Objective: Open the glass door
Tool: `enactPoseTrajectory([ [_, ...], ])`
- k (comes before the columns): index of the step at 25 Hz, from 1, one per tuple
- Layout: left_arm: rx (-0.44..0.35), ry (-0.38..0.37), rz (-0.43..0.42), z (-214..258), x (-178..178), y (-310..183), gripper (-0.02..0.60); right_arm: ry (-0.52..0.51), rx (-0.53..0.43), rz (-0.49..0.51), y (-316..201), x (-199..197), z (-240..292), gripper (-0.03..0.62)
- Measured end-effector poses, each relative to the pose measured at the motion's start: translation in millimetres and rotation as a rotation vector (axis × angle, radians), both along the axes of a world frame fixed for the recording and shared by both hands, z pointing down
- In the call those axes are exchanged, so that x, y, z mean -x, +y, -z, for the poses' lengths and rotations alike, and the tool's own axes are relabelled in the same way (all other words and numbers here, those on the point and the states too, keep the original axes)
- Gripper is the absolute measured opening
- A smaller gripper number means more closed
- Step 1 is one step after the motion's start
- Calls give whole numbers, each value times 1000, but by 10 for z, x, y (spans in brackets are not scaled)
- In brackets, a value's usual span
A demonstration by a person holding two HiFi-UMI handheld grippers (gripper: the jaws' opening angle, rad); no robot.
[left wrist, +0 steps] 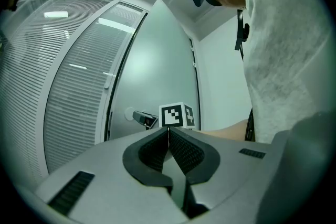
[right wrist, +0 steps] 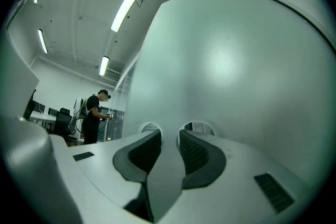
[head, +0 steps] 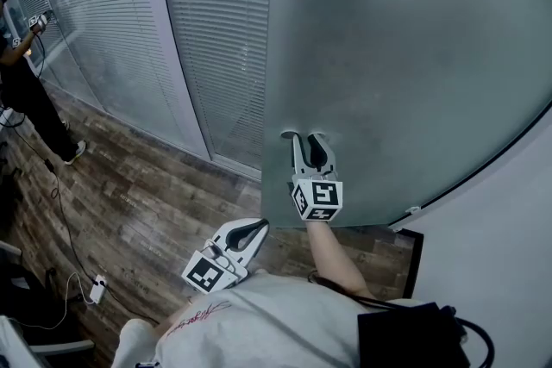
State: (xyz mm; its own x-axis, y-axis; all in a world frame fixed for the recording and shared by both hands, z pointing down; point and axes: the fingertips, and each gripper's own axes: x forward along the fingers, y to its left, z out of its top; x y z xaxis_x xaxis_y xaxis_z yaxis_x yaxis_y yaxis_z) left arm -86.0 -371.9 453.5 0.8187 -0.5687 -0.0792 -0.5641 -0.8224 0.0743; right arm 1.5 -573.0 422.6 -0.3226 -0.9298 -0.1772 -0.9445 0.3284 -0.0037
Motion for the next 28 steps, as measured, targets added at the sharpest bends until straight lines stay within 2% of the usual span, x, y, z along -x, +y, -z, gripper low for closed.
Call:
enactPoseTrajectory([
  [11, 1, -9, -14, 20, 165, 400, 18, -3, -5, 17, 457, 21, -7, 117],
  [18, 18, -41, -15, 1, 281, 904, 18, -2, -7, 36, 837, -14, -30, 117],
  [28, 26, -12, -62, 72, 313, 1484, 18, 16, 2, 43, 1380, -13, 18, 117],
])
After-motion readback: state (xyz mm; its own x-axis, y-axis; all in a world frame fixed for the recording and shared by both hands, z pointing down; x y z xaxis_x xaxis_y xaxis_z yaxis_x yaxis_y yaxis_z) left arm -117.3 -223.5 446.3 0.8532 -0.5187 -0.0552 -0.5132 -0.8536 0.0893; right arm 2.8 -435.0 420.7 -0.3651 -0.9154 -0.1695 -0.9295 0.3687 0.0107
